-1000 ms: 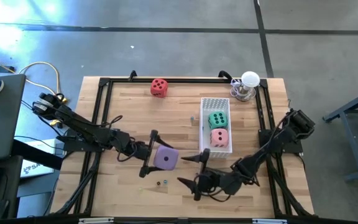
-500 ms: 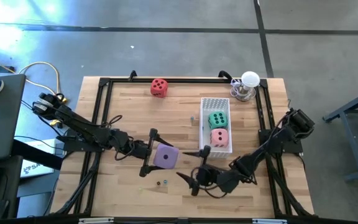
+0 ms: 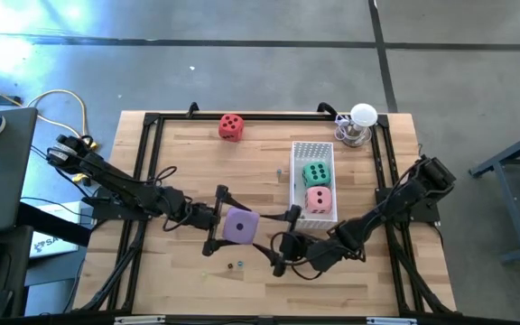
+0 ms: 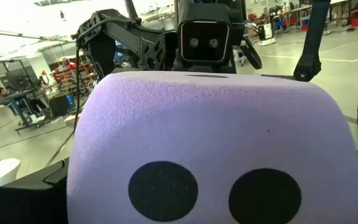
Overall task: Pick & Place Dice
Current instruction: Put the purple die into the white bin
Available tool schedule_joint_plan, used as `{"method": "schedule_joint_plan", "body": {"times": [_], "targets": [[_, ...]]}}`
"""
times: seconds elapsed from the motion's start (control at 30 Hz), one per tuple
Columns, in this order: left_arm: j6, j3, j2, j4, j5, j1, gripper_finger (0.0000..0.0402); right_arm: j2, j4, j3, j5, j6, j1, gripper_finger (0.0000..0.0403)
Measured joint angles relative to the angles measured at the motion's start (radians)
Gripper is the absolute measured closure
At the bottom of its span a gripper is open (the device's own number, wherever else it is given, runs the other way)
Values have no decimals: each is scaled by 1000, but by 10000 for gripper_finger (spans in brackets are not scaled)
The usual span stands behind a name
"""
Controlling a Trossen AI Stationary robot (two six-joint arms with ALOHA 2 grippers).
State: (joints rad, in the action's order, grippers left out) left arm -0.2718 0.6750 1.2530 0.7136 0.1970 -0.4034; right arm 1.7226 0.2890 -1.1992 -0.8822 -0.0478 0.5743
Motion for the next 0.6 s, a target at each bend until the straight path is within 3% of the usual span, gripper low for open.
{"method": "schedule_joint_plan", "body": {"times": [0.17, 0.37, 0.6], "targets": [[3, 0, 0, -1, 0, -1, 2, 0, 4, 0, 6, 0, -4, 41], [3, 0, 0, -1, -3, -2, 2, 0, 8, 0, 90, 34, -14, 41], [15, 0, 0, -1, -3, -2, 2, 0, 5, 0, 96, 17, -14, 33]]}}
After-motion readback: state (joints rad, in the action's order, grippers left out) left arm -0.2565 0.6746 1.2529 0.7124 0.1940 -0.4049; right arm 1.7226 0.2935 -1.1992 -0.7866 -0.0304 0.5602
